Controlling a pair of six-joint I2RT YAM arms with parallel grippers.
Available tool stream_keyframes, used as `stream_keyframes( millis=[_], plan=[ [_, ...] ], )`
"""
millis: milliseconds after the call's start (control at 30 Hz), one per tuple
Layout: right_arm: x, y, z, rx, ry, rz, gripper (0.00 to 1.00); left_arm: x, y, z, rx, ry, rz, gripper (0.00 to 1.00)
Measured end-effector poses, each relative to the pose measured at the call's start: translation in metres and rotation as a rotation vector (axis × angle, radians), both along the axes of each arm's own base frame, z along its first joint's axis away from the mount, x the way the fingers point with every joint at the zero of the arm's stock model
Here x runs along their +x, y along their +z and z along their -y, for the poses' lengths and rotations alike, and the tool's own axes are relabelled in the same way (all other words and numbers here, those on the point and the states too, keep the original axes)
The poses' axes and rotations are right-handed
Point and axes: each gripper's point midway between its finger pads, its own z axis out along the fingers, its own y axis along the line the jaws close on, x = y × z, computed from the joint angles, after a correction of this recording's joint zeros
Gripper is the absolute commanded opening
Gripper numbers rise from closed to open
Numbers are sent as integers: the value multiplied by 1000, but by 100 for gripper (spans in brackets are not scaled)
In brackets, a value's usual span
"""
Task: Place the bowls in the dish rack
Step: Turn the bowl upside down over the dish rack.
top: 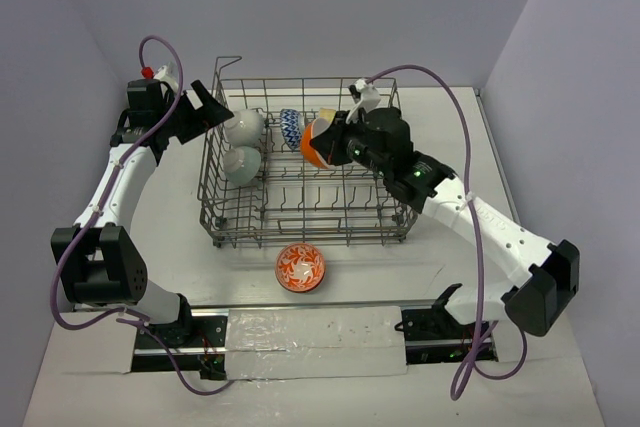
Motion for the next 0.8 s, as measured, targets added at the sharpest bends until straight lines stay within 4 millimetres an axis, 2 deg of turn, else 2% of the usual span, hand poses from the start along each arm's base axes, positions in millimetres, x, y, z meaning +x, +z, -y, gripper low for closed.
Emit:
stream_keyframes(
  millis=[133,333,600,800],
  plan=[
    [-5,-8,-20,23,38,-26,0,0,0,0,0,0,0,99],
    [-12,-29,-38,43,67,-87,0,0,0,0,0,0,1,99],
    [-9,-41,-67,102,104,-126,0,0,0,0,0,0,1,99],
    [-11,-65,-94,92,138,-177,0,0,0,-1,0,3,1,99]
  ],
)
